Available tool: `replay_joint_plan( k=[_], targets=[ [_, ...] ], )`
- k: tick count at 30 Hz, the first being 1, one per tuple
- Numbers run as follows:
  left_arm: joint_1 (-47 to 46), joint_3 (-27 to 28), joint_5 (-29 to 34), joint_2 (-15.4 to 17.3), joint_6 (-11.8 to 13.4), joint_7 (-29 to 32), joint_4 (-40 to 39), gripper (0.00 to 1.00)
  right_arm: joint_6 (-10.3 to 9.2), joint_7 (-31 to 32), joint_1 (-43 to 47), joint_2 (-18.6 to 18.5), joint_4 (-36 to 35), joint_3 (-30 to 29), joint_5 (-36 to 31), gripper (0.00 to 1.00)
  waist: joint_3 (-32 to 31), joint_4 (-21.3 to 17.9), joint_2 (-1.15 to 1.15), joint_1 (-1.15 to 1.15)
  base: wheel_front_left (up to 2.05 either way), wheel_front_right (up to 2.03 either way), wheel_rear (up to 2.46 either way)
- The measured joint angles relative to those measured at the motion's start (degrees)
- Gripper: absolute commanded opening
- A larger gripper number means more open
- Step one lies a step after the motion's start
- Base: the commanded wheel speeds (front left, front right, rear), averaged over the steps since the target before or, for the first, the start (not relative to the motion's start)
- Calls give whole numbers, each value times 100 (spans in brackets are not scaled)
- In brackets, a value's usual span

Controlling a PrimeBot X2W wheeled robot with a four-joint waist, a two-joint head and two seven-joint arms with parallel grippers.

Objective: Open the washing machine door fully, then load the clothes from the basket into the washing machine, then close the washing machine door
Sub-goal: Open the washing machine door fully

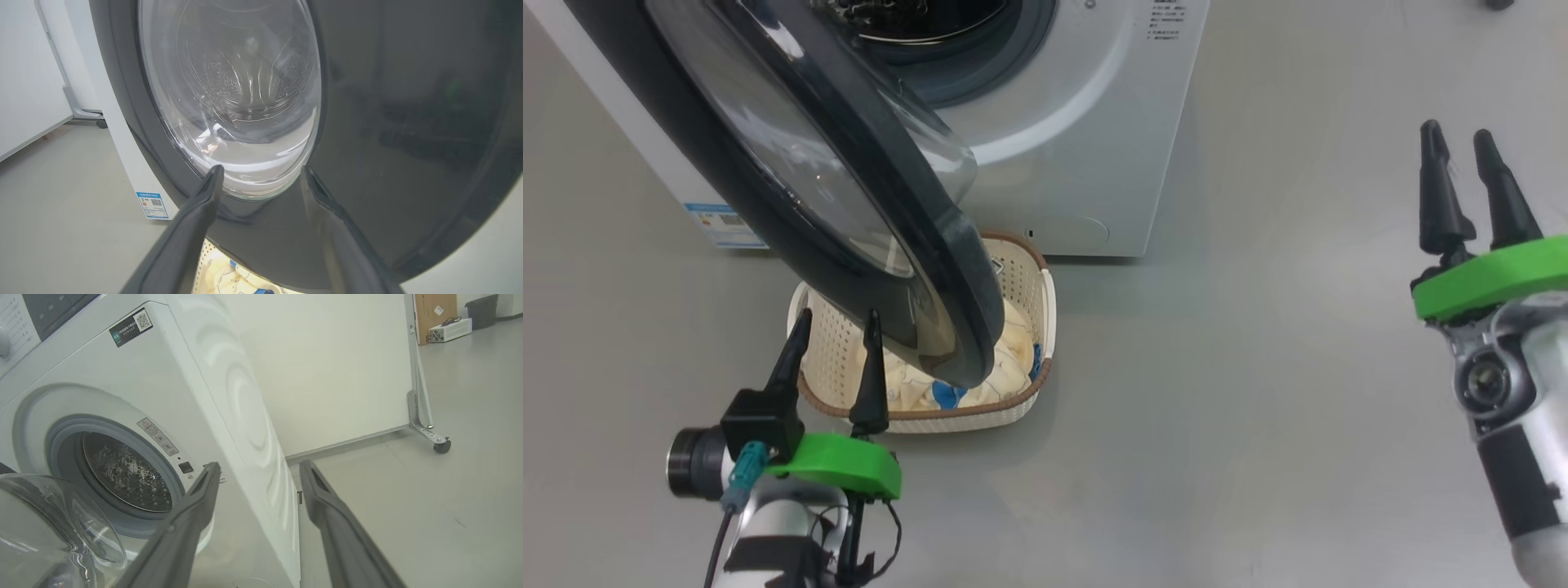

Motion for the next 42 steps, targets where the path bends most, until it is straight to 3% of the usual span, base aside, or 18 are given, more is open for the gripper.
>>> replay_joint_plan(
  k=[4,12,24,42],
  targets=[
    [68,12,7,0,-8,0,18,100,1,0,596,390,-334,-634,-1629,100,-113,-52,0,0,0,0,0],
    [417,38,5,4,-5,0,31,100,1,0,1751,1037,-1132,-1413,-3284,100,-397,-153,0,0,0,0,0],
    [659,38,4,7,-9,0,41,100,1,15,2848,1382,-1798,-1526,-4019,100,-625,-216,0,0,0,0,0],
    [736,29,1,13,-10,0,80,100,1,245,3167,1427,-2064,-1518,-4078,100,-727,-252,0,0,0,0,0]
  ],
)
